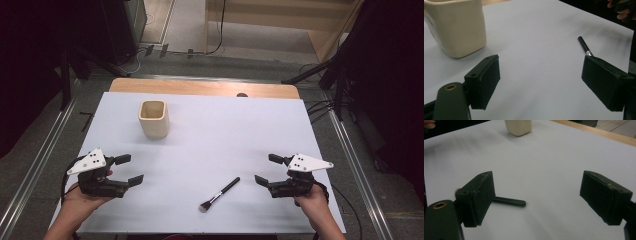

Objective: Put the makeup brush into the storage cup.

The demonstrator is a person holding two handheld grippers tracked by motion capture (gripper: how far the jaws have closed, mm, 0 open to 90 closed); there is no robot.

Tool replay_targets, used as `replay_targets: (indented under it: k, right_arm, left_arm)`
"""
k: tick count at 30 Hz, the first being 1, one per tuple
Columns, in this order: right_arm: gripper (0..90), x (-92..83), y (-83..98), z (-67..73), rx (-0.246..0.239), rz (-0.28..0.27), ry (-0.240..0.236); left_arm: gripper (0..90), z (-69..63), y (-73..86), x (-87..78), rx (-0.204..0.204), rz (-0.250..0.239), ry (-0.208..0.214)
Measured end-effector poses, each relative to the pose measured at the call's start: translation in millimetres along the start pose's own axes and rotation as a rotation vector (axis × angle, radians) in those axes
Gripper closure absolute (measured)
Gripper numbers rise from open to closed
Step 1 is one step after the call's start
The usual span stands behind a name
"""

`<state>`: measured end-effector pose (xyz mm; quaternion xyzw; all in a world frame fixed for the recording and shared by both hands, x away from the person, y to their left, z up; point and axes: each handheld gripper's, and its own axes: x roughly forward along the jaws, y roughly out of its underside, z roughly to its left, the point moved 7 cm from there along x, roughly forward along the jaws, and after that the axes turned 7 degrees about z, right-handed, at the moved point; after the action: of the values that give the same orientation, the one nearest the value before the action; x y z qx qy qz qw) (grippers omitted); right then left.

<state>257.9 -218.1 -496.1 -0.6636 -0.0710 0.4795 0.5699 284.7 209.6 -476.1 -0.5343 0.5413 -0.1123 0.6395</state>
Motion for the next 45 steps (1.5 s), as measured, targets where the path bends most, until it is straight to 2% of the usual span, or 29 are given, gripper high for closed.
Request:
replay_targets:
  k: [17,19,24,26,28,35,37,45]
  right_arm:
    - [13.8,-0.2,0.8,0.1,-0.017,0.01,0.005]
    - [13.7,0.6,1.5,-2.5,0.01,0.01,0.008]
    - [13.7,1.7,-0.6,-3.2,0.023,-0.009,0.009]
    - [13.3,1.0,-3.3,1.5,0.005,0.004,-0.017]
    - [13.4,3.0,-5.5,2.0,0.012,0.005,0.012]
    - [13.3,5.5,-9.0,6.6,-0.026,0.013,0.016]
    - [13.4,6.6,-8.6,4.4,-0.011,0.022,0.004]
    - [14.3,8.3,-10.4,-2.0,-0.024,0.014,-0.01]
  left_arm:
    - [16.2,0.5,-0.3,-0.9,0.0,0.004,-0.01]
    - [16.3,0.4,-0.4,-0.9,0.001,0.007,-0.012]
    - [16.3,0.2,-0.5,-0.9,0.0,0.006,-0.015]
    - [16.3,0.3,-0.5,-1.1,-0.001,0.006,-0.017]
    - [16.3,0.1,-0.7,-1.2,-0.001,0.005,-0.016]
    - [16.3,0.5,-0.5,-1.2,-0.002,0.006,-0.019]
    - [16.3,0.6,-0.6,-1.6,-0.004,0.005,-0.019]
    - [16.3,0.8,-0.8,-1.5,-0.007,0.004,-0.017]
